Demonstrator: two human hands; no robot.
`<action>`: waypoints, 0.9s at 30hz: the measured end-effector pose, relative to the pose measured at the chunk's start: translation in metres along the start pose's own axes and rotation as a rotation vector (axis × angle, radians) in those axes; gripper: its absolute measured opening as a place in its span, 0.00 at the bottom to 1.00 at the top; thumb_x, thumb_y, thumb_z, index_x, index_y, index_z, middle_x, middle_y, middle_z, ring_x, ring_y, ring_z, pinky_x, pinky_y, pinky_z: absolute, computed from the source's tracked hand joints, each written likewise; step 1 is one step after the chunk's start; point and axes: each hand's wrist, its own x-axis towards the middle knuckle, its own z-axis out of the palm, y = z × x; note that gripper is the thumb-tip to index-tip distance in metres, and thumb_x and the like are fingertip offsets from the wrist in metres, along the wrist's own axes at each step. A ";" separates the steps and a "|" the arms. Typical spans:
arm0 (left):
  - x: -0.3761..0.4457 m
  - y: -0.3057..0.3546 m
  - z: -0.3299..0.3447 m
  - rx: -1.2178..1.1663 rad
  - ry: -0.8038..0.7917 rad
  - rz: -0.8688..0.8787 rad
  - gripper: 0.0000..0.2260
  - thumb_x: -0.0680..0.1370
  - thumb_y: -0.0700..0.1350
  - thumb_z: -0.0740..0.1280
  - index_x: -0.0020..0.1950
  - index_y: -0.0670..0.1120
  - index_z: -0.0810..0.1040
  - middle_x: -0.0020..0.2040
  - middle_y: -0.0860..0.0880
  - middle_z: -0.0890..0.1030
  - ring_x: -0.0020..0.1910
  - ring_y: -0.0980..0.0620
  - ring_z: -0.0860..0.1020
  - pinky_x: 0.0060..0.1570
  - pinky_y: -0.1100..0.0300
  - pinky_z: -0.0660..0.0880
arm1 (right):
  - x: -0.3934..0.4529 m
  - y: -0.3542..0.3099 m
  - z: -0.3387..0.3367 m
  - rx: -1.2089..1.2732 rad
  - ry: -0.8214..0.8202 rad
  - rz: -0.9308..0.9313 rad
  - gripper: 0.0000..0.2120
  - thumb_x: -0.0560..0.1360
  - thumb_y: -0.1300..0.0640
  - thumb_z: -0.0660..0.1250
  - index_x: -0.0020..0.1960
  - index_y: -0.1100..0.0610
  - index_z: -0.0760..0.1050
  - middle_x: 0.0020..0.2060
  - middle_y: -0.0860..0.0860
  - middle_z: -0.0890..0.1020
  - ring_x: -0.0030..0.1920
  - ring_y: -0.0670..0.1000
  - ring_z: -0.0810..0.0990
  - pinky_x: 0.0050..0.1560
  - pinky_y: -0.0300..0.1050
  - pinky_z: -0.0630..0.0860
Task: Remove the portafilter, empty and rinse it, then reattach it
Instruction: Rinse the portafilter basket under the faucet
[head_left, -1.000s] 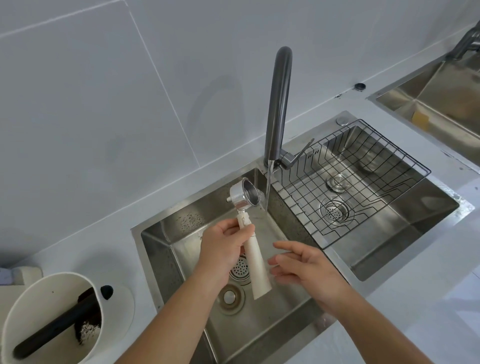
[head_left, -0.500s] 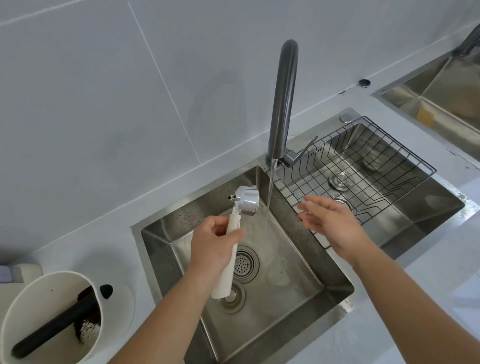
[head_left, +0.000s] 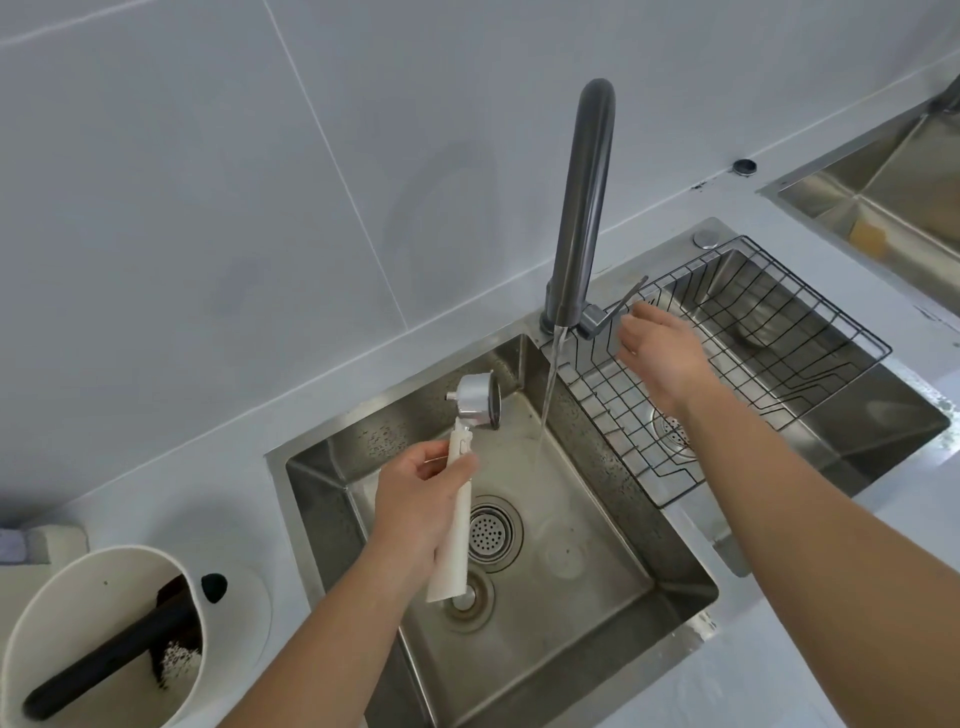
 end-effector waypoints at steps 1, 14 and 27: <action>0.001 -0.001 0.001 -0.044 -0.008 -0.037 0.08 0.71 0.44 0.76 0.49 0.51 0.83 0.39 0.50 0.85 0.34 0.51 0.82 0.31 0.58 0.77 | 0.002 -0.002 0.002 0.009 0.008 -0.005 0.29 0.79 0.62 0.66 0.77 0.60 0.62 0.67 0.56 0.75 0.67 0.54 0.75 0.71 0.53 0.70; 0.006 -0.007 0.003 -0.096 -0.169 -0.103 0.08 0.79 0.41 0.67 0.44 0.42 0.84 0.39 0.44 0.84 0.38 0.49 0.79 0.42 0.52 0.77 | 0.013 -0.003 0.012 0.027 -0.038 -0.053 0.26 0.79 0.70 0.58 0.77 0.58 0.63 0.74 0.50 0.71 0.70 0.48 0.71 0.74 0.49 0.64; 0.009 -0.009 0.002 -0.165 -0.224 -0.120 0.12 0.79 0.39 0.66 0.40 0.48 0.87 0.43 0.45 0.86 0.41 0.50 0.82 0.51 0.50 0.79 | 0.032 -0.014 0.012 -0.185 0.007 -0.038 0.28 0.77 0.70 0.59 0.76 0.57 0.66 0.72 0.55 0.73 0.70 0.55 0.73 0.72 0.54 0.69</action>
